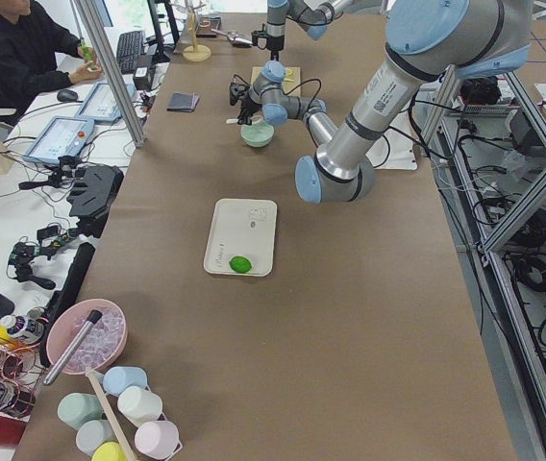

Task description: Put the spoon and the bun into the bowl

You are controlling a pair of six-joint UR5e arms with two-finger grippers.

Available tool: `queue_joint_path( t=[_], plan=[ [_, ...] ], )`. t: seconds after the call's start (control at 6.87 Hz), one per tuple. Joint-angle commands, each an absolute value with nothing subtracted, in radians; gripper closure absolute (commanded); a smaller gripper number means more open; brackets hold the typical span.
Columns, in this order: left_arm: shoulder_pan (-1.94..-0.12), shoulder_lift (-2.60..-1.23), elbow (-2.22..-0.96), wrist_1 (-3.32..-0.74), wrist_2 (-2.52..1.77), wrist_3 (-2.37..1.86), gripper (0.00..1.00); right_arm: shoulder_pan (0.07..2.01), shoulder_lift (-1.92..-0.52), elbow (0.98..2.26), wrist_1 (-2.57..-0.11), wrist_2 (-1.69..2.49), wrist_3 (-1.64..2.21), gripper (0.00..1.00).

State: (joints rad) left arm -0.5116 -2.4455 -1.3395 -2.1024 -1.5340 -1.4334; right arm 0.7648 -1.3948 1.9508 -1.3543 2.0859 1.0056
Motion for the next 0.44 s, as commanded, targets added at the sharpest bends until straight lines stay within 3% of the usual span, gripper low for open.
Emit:
queue_joint_path(
  t=[0.0,0.29],
  plan=[
    [-0.511,-2.439,-1.347,-2.102,-1.539,-1.421,0.01,0.776,-1.394,1.954,-1.355,2.086,1.014,1.00],
    [-0.511,-2.344,-1.463,-2.094,-1.549,-1.399,0.02,0.782,-1.379,1.953,-1.356,2.086,1.014,1.00]
  ],
)
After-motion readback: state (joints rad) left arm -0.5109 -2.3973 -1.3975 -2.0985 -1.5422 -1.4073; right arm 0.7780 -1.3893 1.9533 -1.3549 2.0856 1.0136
